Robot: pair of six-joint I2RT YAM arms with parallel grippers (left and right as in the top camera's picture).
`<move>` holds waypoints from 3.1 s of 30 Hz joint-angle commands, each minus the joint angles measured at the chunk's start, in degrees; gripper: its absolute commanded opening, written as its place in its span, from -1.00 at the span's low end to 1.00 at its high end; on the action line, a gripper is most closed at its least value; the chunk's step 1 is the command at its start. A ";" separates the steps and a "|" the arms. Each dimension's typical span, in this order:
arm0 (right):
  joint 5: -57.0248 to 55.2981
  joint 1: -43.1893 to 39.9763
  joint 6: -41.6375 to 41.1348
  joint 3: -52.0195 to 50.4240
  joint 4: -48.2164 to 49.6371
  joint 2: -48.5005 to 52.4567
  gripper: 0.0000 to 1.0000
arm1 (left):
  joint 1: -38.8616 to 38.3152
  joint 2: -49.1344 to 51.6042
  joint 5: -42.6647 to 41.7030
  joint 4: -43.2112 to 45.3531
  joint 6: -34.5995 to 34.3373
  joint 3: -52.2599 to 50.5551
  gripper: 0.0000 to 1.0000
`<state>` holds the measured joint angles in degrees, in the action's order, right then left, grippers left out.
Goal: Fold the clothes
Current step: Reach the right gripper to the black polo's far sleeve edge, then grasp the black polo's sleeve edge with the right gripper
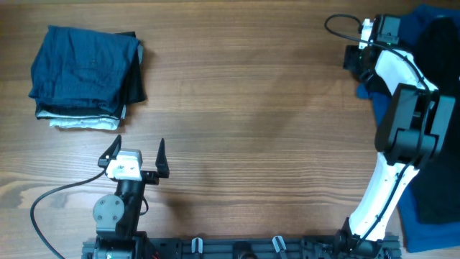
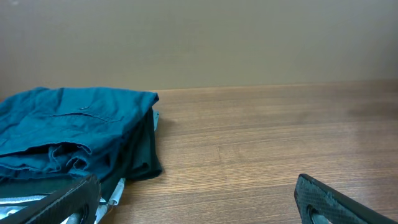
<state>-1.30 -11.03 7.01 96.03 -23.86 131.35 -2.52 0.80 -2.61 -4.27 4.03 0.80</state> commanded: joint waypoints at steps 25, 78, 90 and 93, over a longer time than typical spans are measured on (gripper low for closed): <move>0.96 0.85 -1.01 -4.81 7.41 0.85 -0.60 | 0.13 -0.42 0.76 -0.02 0.90 -0.46 1.00; 3.67 1.11 -1.20 -11.43 16.79 -1.36 -0.21 | 0.13 -0.42 0.76 -0.02 0.90 -0.46 0.99; 3.67 1.11 -1.22 -11.43 15.30 -1.31 -0.50 | 0.13 -0.42 0.76 -0.02 0.90 -0.46 0.99; 3.65 1.11 -2.58 -11.41 16.39 -1.33 -0.91 | 0.13 -0.42 0.76 -0.02 0.90 -0.46 0.99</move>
<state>2.26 -10.44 6.17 84.88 -7.62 128.40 -2.52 0.80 -2.61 -4.27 4.03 0.80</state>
